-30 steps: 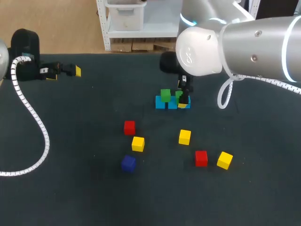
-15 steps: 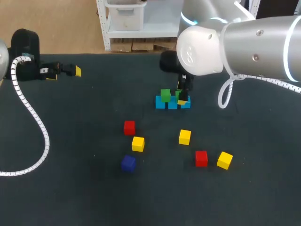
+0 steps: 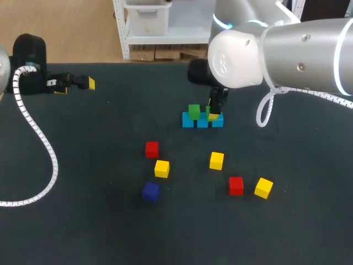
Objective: Place the blue cubes, place green cubes on the blue cubes, place the yellow cubes on the green cubes, then place the red cubes on the yellow cubes, and place purple cube on the red cubes.
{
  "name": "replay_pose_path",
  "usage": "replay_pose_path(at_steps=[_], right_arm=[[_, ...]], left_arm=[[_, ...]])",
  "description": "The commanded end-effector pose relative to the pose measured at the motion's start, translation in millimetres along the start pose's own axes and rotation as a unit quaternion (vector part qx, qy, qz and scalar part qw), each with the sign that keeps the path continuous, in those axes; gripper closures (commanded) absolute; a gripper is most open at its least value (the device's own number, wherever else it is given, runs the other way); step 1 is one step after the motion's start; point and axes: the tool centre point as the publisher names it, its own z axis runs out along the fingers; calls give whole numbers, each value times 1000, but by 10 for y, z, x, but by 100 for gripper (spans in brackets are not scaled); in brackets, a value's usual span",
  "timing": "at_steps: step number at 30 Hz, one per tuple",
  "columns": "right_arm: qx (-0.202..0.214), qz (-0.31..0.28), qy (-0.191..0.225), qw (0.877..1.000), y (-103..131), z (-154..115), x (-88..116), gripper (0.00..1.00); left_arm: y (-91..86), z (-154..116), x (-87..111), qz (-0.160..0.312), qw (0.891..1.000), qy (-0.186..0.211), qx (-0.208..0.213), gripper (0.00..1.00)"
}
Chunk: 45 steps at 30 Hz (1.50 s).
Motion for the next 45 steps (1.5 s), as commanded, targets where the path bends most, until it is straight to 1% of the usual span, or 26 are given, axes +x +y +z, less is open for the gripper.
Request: replay_pose_path(at_steps=[1,8,10,13,14,16,17,18,20,24,28,32,34,36,40,45], right_arm=[[0,0,-2,1000,9,-5,13,64],[0,-1,-3,1000,10,-9,17,63],[0,0,-3,1000,10,-10,17,60],[1,-1,-3,1000,11,-13,17,59],[1,-1,-2,1000,11,-13,18,56],[2,-1,-1,1000,11,-14,19,47],[2,-1,-1,1000,12,-15,21,29],[2,-1,-1,1000,13,-16,22,16],[3,-1,0,1000,13,-17,23,0],[3,5,-3,1000,8,-45,30,0],[3,12,-6,1000,6,-148,77,0],[15,52,11,998,6,-292,189,0],[11,63,7,998,49,-373,257,0],[25,80,8,996,79,-437,312,0],[23,102,-4,994,188,-586,410,0],[25,109,-17,994,405,-706,528,0]], left_arm=[[23,-3,12,1,1000,-3,6,0],[23,-3,12,1,1000,-3,6,0],[23,-3,12,1,1000,-3,6,0],[23,-3,12,1,1000,-3,6,0],[23,-3,12,1,1000,-3,6,0],[23,-3,12,1,1000,-3,6,0],[23,-3,12,1,1000,-3,6,0],[23,-3,12,1,1000,-3,6,0],[23,-3,12,1,1000,-3,6,0],[23,-3,12,1,1000,-3,6,0],[23,-3,12,1,1000,-3,6,0],[23,-3,12,1,1000,-3,6,0],[23,-3,12,1,1000,-3,6,0],[23,-3,12,1,1000,-3,6,0],[23,-3,12,1,1000,-3,6,0],[23,-3,12,1,1000,-3,6,0]])
